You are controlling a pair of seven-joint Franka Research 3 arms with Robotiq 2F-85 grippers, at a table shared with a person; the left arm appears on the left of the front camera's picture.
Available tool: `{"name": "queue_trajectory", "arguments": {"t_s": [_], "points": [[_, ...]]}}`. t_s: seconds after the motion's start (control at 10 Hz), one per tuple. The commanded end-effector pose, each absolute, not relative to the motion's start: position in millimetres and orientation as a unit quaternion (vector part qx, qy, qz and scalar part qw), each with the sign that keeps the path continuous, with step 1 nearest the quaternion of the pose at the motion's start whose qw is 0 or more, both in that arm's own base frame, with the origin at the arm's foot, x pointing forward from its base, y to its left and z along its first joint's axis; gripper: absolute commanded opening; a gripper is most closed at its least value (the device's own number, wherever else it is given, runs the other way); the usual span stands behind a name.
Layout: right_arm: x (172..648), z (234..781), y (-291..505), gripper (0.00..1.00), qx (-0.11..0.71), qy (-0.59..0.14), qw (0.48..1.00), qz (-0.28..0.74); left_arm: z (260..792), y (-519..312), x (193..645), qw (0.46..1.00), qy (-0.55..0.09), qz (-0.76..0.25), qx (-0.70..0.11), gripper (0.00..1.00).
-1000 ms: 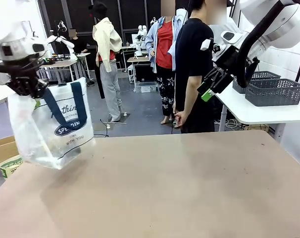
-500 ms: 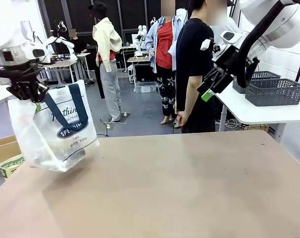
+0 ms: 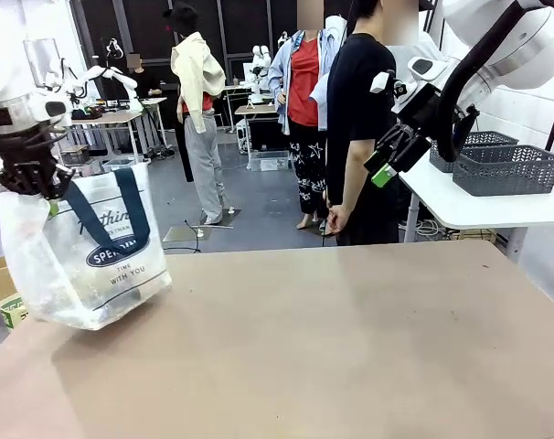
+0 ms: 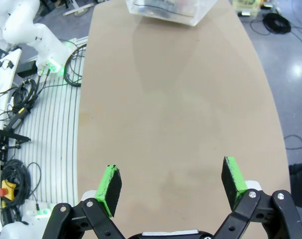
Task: Transfer purchased items from the store into the shopping bag.
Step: Move the Reusable shopping bag to the right side of the table.
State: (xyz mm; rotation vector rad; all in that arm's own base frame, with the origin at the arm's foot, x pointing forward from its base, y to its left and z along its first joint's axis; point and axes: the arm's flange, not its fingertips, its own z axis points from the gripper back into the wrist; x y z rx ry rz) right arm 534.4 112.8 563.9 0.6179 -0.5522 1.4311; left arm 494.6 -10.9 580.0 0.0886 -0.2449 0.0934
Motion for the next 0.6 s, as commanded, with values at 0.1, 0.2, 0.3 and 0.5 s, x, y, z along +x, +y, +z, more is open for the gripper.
{"name": "queue_trajectory", "arguments": {"t_s": [0.1,0.2,0.3,0.5], "points": [[534,565,114,1.00,0.278,-0.243,0.680,0.633,579,14,478,0.978,-0.172,0.109,0.054,0.00],[534,565,114,1.00,0.278,-0.243,0.680,0.633,571,22,483,0.975,-0.178,0.121,0.051,0.00],[534,565,114,1.00,0.278,-0.243,0.680,0.633,566,27,485,0.975,-0.173,0.126,0.054,0.00],[534,565,114,1.00,0.278,-0.243,0.680,0.633,555,38,491,0.976,-0.167,0.125,0.058,0.00]]}}
